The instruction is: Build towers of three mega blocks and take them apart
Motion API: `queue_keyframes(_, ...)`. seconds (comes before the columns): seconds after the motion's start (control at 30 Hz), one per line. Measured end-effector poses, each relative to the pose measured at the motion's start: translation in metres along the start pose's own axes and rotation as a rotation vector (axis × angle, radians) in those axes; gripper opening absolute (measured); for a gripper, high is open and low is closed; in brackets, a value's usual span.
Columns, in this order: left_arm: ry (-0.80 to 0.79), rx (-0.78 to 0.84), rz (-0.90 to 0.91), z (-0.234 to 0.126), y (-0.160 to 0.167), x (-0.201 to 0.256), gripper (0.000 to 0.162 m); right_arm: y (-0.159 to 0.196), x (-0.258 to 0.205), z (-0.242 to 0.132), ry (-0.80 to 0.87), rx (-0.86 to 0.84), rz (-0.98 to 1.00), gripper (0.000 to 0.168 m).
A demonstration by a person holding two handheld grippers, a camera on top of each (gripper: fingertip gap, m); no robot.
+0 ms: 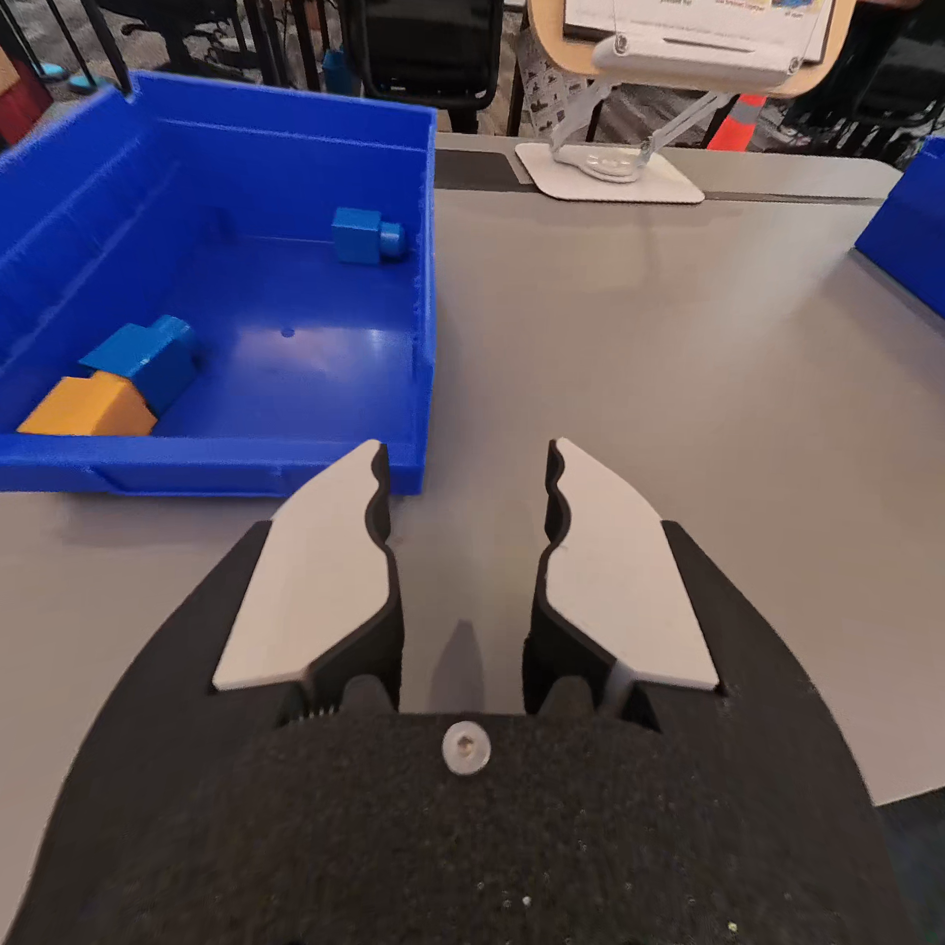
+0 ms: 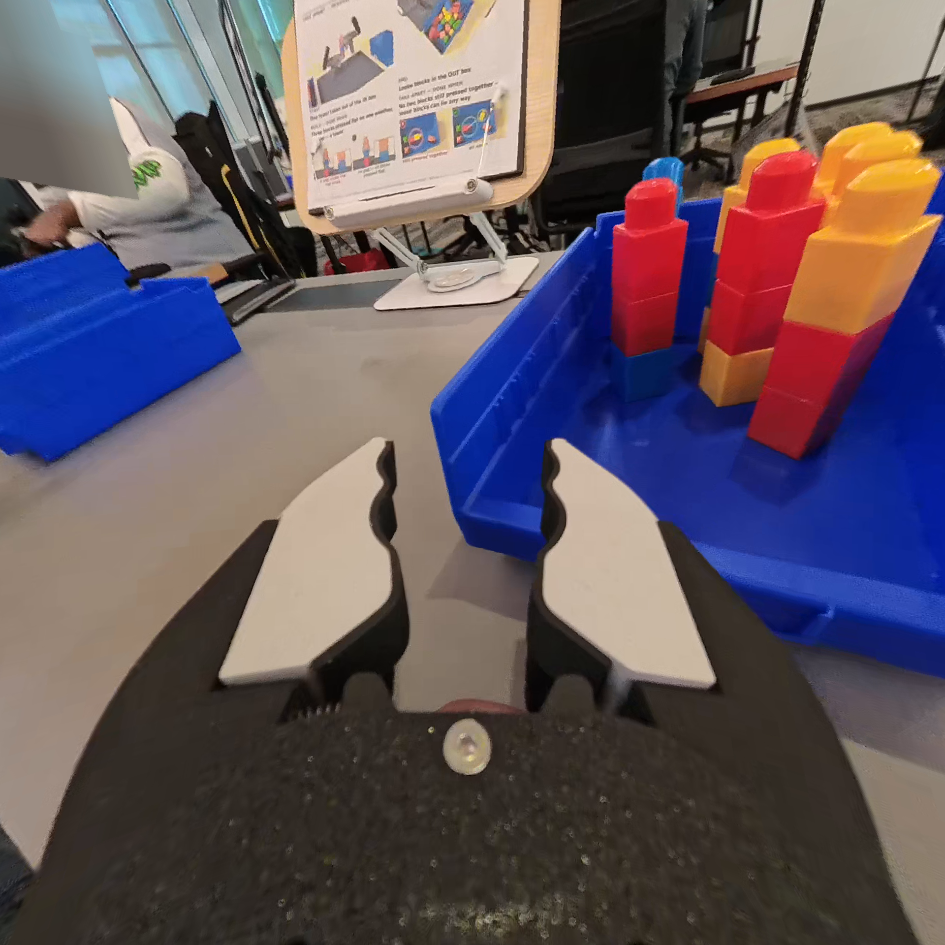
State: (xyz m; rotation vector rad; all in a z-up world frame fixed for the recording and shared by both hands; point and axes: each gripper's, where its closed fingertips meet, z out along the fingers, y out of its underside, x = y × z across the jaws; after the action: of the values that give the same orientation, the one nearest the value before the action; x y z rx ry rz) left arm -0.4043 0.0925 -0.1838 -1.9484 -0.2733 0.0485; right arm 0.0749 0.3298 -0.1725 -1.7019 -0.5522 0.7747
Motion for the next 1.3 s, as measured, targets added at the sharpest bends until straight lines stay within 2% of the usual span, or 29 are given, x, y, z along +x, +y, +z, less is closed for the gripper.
queue_keyframes(0.1,0.018,-0.017,0.010,-0.007,-0.011,-0.008,0.057,0.004,-0.010,0.004,-0.045,-0.008,0.020,0.054)
queue_keyframes(0.2,0.057,-0.016,0.009,-0.011,-0.028,-0.016,0.055,0.007,-0.017,0.009,-0.056,-0.029,-0.046,0.054)
queue_keyframes(0.3,0.186,-0.124,0.021,-0.002,-0.041,-0.019,0.059,0.011,-0.024,0.013,-0.070,-0.048,-0.093,0.054)
queue_keyframes(0.37,0.230,-0.200,0.128,0.014,-0.053,-0.029,0.059,0.012,-0.028,0.014,-0.086,-0.048,-0.095,0.054)
queue_keyframes(0.43,0.199,-0.234,0.302,0.043,-0.067,-0.053,0.058,0.012,-0.031,0.015,-0.098,-0.050,-0.089,0.054)
queue_keyframes(0.5,0.207,-0.283,0.360,0.085,-0.077,-0.073,0.062,0.012,-0.032,0.015,-0.104,-0.050,-0.076,0.053)
queue_keyframes(0.57,0.250,-0.332,0.305,0.132,-0.081,-0.086,0.064,0.011,-0.034,0.015,-0.109,-0.047,-0.057,0.052)
queue_keyframes(0.7,0.279,-0.469,0.238,0.215,-0.065,-0.104,0.072,0.008,-0.039,0.013,-0.109,-0.030,-0.035,0.051)
queue_keyframes(0.83,0.330,-0.491,0.160,0.257,-0.058,-0.098,0.079,0.010,-0.044,0.016,-0.101,-0.042,-0.066,0.050)
queue_keyframes(0.93,0.364,-0.501,0.139,0.270,-0.054,-0.092,0.079,0.014,-0.048,0.020,-0.107,-0.059,-0.085,0.050)
queue_keyframes(1.0,0.381,-0.522,0.144,0.273,-0.048,-0.089,0.065,0.017,-0.052,0.023,-0.121,-0.072,-0.088,0.050)
queue_keyframes(1.03,0.406,-0.530,0.142,0.273,-0.044,-0.085,0.051,0.019,-0.054,0.025,-0.129,-0.077,-0.089,0.050)
queue_keyframes(1.1,0.414,-0.526,0.118,0.271,-0.044,-0.083,0.043,0.020,-0.057,0.027,-0.142,-0.083,-0.092,0.049)
queue_keyframes(1.2,0.357,-0.505,0.092,0.264,-0.048,-0.095,0.035,0.020,-0.061,0.027,-0.152,-0.085,-0.099,0.049)
queue_keyframes(1.3,0.368,-0.432,0.017,0.242,-0.066,-0.102,0.035,0.021,-0.064,0.027,-0.161,-0.089,-0.110,0.049)
